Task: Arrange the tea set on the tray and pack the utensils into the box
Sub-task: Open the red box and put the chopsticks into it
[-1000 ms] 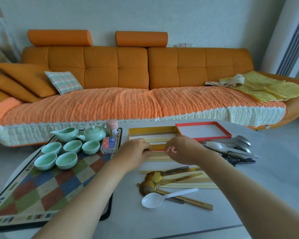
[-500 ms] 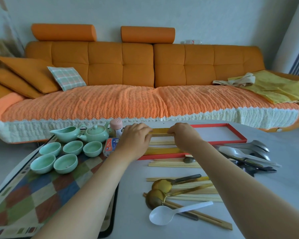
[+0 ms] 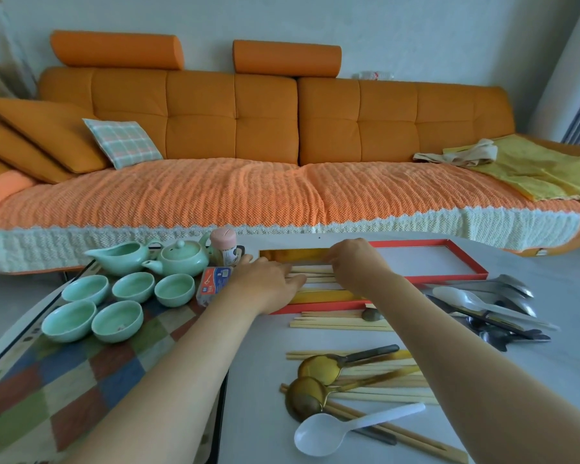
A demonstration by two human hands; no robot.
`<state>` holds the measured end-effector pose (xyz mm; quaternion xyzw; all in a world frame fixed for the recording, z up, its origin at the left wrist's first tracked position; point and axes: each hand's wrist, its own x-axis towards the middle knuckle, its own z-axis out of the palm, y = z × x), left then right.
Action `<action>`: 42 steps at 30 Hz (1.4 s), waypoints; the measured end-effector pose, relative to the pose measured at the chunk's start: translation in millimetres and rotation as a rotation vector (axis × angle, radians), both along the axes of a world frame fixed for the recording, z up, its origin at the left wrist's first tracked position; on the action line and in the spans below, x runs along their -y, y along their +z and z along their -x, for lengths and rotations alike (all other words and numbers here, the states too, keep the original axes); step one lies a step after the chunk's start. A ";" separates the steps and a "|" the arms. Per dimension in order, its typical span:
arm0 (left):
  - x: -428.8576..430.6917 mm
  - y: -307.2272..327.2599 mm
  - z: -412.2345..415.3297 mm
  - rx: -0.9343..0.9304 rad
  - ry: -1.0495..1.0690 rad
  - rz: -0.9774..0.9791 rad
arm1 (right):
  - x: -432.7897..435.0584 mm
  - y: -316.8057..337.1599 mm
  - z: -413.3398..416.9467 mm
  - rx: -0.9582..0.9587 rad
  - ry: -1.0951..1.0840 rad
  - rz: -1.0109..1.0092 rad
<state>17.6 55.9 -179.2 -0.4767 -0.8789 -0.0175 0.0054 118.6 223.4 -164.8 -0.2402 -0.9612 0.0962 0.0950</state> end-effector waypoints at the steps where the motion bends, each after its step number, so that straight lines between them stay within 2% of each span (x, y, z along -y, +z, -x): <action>1: 0.0 -1.4 0.0 -0.021 0.001 0.005 | 1.2 1.1 -0.9 0.042 0.025 0.012; 4: 0.1 -3.3 -0.1 -0.055 -0.031 0.025 | 2.5 2.3 -4.8 0.129 0.100 0.074; 7: 2.0 -2.5 -3.5 -0.033 -0.093 -0.030 | 3.3 -0.1 -10.1 0.120 0.123 0.148; 12: 1.6 -4.2 -5.9 0.075 -0.077 -0.037 | 6.3 -8.0 -13.4 0.118 0.150 0.106; 17: 3.8 -6.7 -8.5 0.057 -0.080 -0.129 | 9.4 -7.4 -23.0 0.146 0.169 0.017; 20: 7.4 -8.9 -9.5 -0.023 -0.110 -0.186 | 11.5 -5.8 -26.9 0.192 0.159 0.012; 23: 8.8 -6.9 -11.8 -0.008 -0.108 -0.128 | 11.7 -3.8 -28.4 0.260 0.161 0.039; 26: 7.3 -2.3 -14.2 0.039 -0.071 -0.030 | 10.9 -4.7 -28.0 0.211 0.153 0.025; 28: 6.9 1.6 -15.7 0.043 -0.067 -0.034 | 10.5 -4.6 -29.9 0.156 0.153 0.022; 32: 9.2 5.0 -21.3 -0.040 -0.129 -0.155 | 10.0 0.8 -40.4 -0.044 0.195 -0.016; 36: 11.0 7.0 -34.9 -0.148 -0.255 -0.389 | 14.5 14.4 -55.0 -0.212 0.253 -0.036; 39: 12.9 7.6 -50.7 -0.227 -0.338 -0.529 | 23.3 20.8 -71.4 -0.122 0.270 -0.005; 42: 16.8 6.8 -66.1 -0.147 -0.348 -0.455 | 28.3 18.8 -87.3 0.030 0.279 -0.058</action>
